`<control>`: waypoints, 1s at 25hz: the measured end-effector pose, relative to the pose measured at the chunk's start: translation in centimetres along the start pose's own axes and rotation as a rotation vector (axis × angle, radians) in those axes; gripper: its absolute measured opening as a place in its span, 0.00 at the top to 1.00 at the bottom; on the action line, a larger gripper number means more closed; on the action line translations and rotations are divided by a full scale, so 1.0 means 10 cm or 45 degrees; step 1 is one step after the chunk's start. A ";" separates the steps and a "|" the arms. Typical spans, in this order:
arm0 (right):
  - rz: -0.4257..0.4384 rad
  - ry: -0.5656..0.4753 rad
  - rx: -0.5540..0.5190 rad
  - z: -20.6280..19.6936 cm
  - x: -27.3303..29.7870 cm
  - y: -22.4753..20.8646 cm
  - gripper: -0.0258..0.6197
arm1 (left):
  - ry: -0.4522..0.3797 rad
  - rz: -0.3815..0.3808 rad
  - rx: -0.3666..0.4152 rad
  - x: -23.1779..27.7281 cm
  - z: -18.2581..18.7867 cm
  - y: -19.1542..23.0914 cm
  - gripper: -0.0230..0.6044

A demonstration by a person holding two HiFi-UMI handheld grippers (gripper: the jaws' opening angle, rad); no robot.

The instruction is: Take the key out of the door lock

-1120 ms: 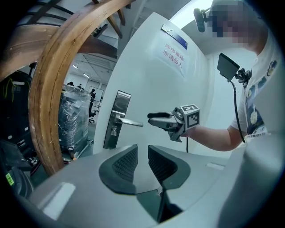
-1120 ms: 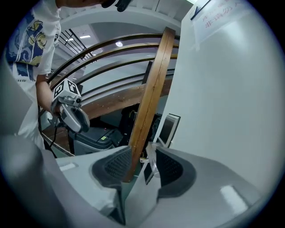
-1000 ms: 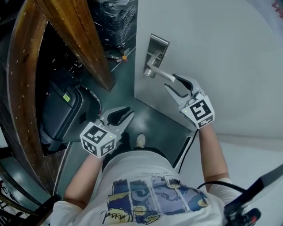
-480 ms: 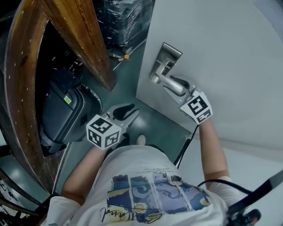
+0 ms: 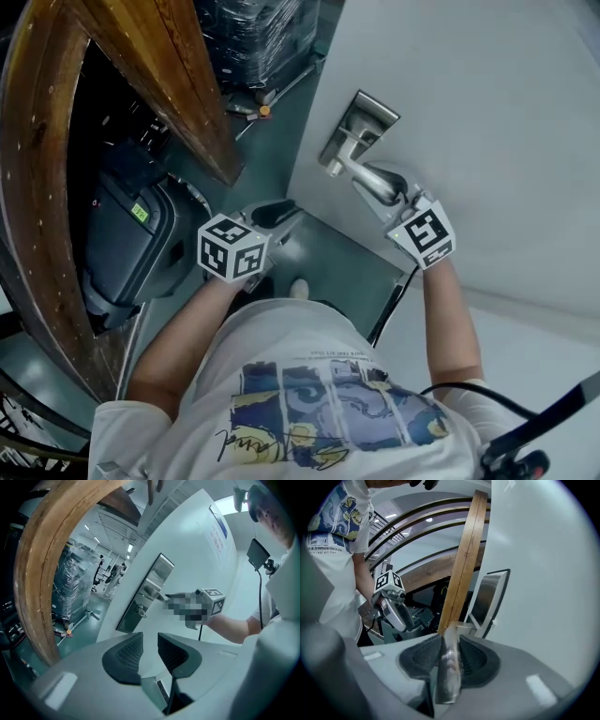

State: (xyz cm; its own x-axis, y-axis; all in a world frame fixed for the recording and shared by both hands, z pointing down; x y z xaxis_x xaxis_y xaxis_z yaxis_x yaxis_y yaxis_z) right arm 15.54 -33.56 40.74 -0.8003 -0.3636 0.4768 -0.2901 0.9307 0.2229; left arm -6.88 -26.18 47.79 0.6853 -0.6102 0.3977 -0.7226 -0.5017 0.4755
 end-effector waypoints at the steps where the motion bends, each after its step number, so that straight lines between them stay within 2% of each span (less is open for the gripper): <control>1: -0.007 0.000 0.005 0.00 0.00 0.01 0.78 | 0.006 -0.009 -0.014 0.06 0.00 0.05 0.79; 5: -0.021 0.004 0.015 0.01 0.03 0.02 0.78 | 0.022 -0.054 -0.057 0.27 0.04 0.20 0.78; 9: -0.034 0.016 0.037 0.02 0.00 0.05 0.78 | 0.019 -0.137 -0.150 0.51 0.13 0.27 0.75; 15: -0.044 0.030 0.055 0.03 0.00 0.07 0.78 | -0.007 -0.252 -0.352 0.84 0.24 0.37 0.70; 18: -0.056 0.040 0.083 0.05 0.00 0.08 0.77 | -0.015 -0.357 -0.487 0.97 0.24 0.35 0.68; 23: -0.063 0.050 0.086 0.06 -0.02 0.08 0.77 | -0.020 -0.452 -0.667 1.14 0.22 0.35 0.69; 25: -0.064 0.051 0.097 0.07 -0.02 0.09 0.77 | -0.028 -0.474 -0.739 1.19 0.20 0.37 0.73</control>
State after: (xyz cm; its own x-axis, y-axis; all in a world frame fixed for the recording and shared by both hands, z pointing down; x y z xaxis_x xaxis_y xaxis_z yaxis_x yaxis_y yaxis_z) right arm 15.10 -32.65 40.26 -0.7623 -0.4099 0.5008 -0.3696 0.9110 0.1830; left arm -1.58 -36.49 52.68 0.8721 -0.4760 0.1131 -0.2696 -0.2747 0.9229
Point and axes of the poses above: the fingertips, and each gripper's own axes: x forward along the fingers, y to its left, z out of its top, the point moved 9 cm from there along -x, backward along the fingers, and after that the axes turned 5 degrees about z, right-handed, at the moved point
